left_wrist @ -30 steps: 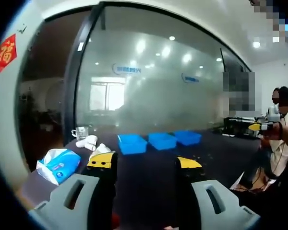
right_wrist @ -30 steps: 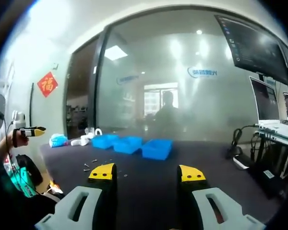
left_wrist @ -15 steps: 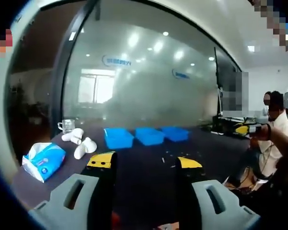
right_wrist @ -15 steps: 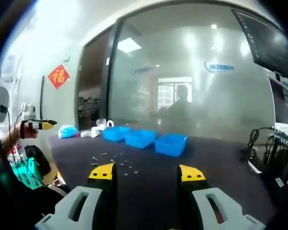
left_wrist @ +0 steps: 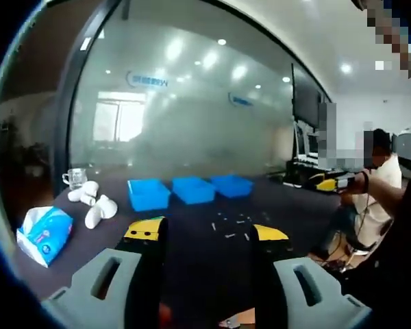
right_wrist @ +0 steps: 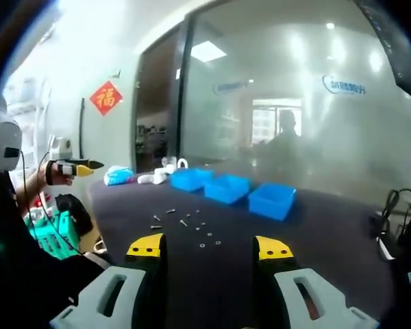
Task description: Sort the screws, nuts, and washers into the corresponding bins
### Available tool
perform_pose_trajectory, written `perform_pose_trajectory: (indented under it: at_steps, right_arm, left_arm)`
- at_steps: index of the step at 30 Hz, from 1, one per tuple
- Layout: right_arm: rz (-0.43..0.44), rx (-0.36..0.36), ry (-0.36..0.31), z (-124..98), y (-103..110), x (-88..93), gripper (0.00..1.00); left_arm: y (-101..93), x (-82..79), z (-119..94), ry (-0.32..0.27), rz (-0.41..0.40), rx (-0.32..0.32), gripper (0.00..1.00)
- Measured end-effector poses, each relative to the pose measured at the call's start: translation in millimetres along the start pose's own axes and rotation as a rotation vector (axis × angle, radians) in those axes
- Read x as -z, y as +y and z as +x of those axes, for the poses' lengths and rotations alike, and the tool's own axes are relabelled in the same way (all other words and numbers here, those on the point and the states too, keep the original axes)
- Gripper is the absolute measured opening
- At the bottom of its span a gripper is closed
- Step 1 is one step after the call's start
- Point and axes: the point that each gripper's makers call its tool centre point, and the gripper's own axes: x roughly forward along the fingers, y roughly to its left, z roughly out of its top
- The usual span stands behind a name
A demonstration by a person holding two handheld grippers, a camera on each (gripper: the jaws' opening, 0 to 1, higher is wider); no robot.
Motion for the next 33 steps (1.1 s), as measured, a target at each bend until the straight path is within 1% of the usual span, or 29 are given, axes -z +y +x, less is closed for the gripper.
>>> perform_pose_trajectory:
  at_steps: [3, 7, 10, 14, 23, 28, 33]
  right_arm:
    - [0.002, -0.033, 0.018, 5.3, 5.2, 0.3, 0.46]
    - [-0.014, -0.069, 0.049, 12.3, 10.1, 2.7, 0.46]
    - [-0.022, -0.096, 0.074, 17.7, 13.6, 4.3, 0.46]
    - [-0.047, -0.134, 0.105, 22.9, 18.2, 6.2, 0.46]
    - [-0.109, -0.202, 0.179, 43.9, 17.0, 2.8, 0.46]
    - [-0.153, -0.276, 0.229, 56.5, 25.5, 2.8, 0.44]
    - [-0.176, -0.323, 0.267, 72.2, 31.1, 2.5, 0.43]
  left_arm:
    - [-6.0, 3.1, 3.1, 0.018, 0.001, 0.027, 0.47]
    - [-13.7, 3.5, 5.8, 0.025, -0.006, 0.065, 0.47]
    - [-17.4, 6.3, 8.9, 0.041, -0.003, 0.080, 0.46]
    - [-18.3, 11.3, 10.9, 0.062, 0.001, 0.085, 0.46]
    - [-20.9, 10.7, 11.3, 0.059, 0.004, 0.087, 0.46]
    - [-20.4, 13.9, 9.7, 0.068, 0.002, 0.082, 0.46]
    - [-21.4, 16.6, 8.6, 0.075, 0.002, 0.074, 0.47]
